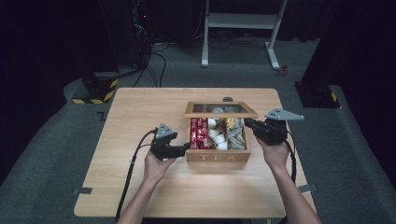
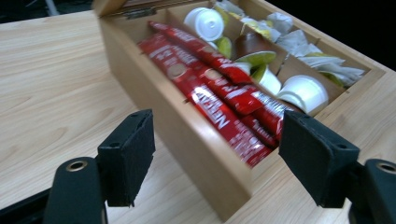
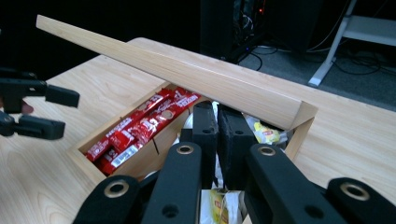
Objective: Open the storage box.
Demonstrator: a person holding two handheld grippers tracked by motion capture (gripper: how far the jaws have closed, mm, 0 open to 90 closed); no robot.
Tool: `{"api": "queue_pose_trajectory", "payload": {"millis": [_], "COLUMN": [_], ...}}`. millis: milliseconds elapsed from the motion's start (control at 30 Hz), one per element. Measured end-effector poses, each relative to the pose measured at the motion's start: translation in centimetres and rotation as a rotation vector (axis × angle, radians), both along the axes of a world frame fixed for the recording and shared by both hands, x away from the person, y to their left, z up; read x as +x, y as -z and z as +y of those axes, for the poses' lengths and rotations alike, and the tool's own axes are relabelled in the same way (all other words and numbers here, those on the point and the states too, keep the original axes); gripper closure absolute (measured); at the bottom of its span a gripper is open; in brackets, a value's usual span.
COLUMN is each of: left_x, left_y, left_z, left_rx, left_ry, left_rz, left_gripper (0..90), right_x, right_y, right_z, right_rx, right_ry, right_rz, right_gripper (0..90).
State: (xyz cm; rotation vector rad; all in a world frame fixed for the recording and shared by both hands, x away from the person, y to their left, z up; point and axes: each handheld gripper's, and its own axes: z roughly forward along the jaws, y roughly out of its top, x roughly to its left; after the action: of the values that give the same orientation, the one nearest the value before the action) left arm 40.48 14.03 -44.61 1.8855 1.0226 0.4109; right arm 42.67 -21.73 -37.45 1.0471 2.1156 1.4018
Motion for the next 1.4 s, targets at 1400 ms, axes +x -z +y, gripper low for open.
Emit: {"api": "queue_pose_trajectory", "payload": {"millis": [1400], "left_x": [5.8], "left_y": [-0.8], "left_z": [-9.4], "left_rx": [0.044], "left_ry": [0.071], "left_rz": [-0.01], "left_gripper": [25.5], "right_x": [2.7], "right_y": [-3.2], "right_z": [0.4], "right_rx": [0.01], "right_ry": [0.015], "right_rz": [0.008], "right_gripper": [84.7]}}
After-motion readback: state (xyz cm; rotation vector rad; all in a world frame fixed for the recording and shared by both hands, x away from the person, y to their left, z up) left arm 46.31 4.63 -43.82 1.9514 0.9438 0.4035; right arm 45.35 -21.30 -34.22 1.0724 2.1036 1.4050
